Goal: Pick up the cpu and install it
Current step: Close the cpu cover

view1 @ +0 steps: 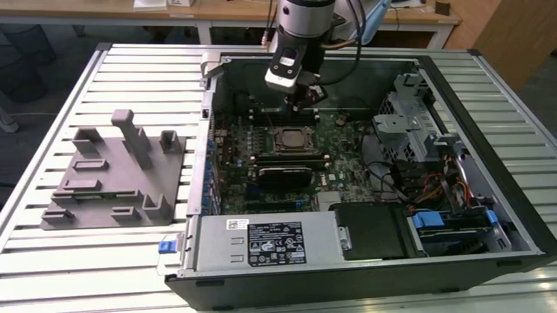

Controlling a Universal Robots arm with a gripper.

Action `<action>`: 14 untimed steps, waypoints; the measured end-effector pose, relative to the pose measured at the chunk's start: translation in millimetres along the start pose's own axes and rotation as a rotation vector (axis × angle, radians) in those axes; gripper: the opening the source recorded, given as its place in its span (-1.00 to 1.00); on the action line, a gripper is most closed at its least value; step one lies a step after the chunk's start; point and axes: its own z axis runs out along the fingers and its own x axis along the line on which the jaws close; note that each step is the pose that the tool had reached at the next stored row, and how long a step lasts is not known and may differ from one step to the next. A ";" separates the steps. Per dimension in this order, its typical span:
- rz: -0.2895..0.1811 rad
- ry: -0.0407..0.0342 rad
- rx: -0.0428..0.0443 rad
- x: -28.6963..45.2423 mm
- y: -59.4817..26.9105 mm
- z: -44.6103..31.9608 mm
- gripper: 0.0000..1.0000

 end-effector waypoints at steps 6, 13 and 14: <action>-0.110 -0.0004 0.0004 0.0 0.0 0.1 -0.79; -0.240 -0.0009 0.0007 0.0 0.0 0.4 -0.79; -0.258 -0.0009 0.0008 0.0 0.0 0.4 -0.79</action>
